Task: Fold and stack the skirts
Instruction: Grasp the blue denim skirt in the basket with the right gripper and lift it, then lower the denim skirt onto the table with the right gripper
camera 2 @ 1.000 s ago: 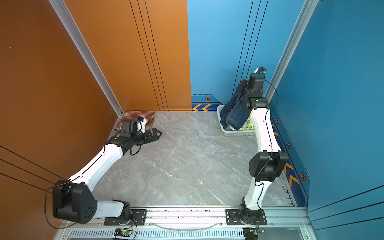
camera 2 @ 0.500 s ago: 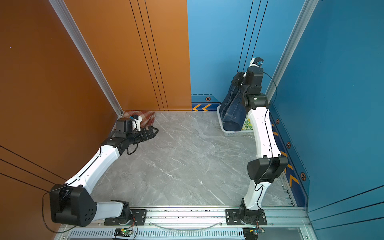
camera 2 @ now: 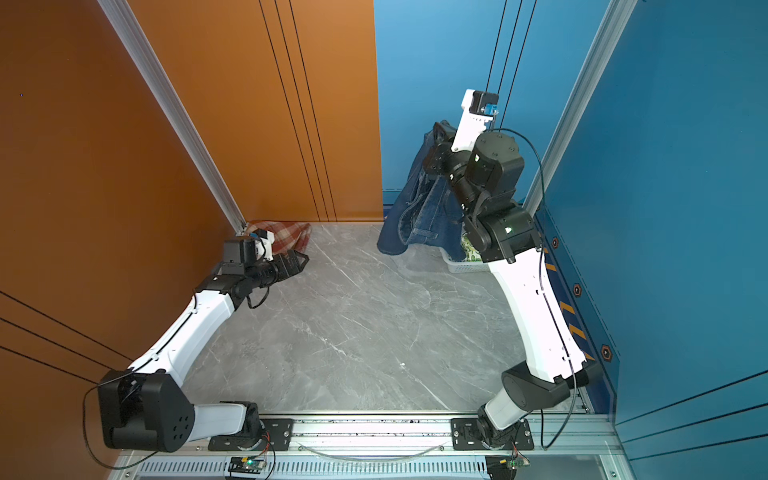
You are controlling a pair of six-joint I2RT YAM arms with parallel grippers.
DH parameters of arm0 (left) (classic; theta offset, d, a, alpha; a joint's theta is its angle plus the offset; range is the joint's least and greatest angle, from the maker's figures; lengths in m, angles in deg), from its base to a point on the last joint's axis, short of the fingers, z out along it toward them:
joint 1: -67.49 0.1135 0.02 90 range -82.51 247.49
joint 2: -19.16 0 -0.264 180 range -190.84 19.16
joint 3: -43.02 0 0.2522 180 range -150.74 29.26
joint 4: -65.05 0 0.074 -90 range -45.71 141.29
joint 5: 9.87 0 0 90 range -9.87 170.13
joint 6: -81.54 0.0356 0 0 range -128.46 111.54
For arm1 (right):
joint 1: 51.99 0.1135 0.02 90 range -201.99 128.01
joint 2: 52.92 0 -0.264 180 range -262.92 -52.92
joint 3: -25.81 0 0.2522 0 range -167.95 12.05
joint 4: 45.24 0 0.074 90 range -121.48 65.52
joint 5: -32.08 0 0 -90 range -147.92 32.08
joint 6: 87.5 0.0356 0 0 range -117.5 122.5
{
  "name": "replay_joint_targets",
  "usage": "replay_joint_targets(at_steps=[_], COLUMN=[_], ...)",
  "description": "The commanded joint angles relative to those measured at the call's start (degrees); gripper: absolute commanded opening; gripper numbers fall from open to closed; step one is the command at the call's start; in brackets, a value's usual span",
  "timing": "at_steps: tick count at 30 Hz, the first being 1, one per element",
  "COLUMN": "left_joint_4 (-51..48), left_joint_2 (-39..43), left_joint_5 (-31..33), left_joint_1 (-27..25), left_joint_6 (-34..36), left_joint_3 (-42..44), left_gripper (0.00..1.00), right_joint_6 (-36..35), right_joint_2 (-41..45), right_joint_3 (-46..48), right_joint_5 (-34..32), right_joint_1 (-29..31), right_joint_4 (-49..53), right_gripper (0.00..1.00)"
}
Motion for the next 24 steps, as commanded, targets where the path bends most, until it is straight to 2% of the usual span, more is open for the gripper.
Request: replay_joint_targets(at_steps=[1, 5, 9, 13, 16, 18, 20, 22, 23, 24], left_joint_4=[0.39, 0.19, 0.28, 0.45, 0.39, 0.37, 0.3, -0.03, 0.03, -0.01], left_joint_2=[2.46, 1.96, 1.25, 1.38, 1.37, 1.15, 0.77, 0.45, 0.27, 0.11], left_joint_5=[0.97, 0.98, -0.65, -1.07, -1.15, -1.09, -1.1, -0.88, -0.91, -0.89], left_joint_1=[0.74, 2.19, 3.96, 4.91, 5.12, 5.2, 5.23, 5.23, 5.14, 5.06], left_joint_6=[0.98, 1.19, 0.09, -0.46, -0.49, -0.54, -0.73, -0.71, -0.81, -0.85], left_joint_3=[1.03, 0.87, 0.68, 0.77, 0.86, 0.86, 0.86, 0.86, 0.86, 0.86], left_gripper=[0.98, 0.98, 0.98, 0.98, 0.98, 0.98, 0.99, 0.99, 0.99, 0.99], right_joint_6=[-2.42, -2.66, -2.01, 1.02, 7.21, 10.8, 13.43, 14.16, 14.07, 13.79], right_joint_2=[2.39, 0.4, -2.71, -2.99, -2.7, -3.09, -3.38, -2.22, -1.02, -0.01], right_joint_3=[3.86, 3.03, -1.56, 2.15, 10.08, 15.6, 20.64, 26.72, 30.17, 32.83], right_joint_5=[-3.45, -5.17, -7.22, -7.82, -4.66, -2.06, -0.04, 0.57, 0.56, 0.32], right_joint_1=[4.9, 10.37, 11.59, 9.09, 3.36, -0.56, -4.06, -5.69, -5.99, -6.04], right_joint_4=[-4.72, -4.51, -1.93, -1.58, -1.66, -1.51, 0.65, 2.02, 2.03, 2.03], right_gripper=[0.0, 0.0, 0.0, 0.0, 0.06, 0.19, 0.48, 0.67, 0.75, 0.78])
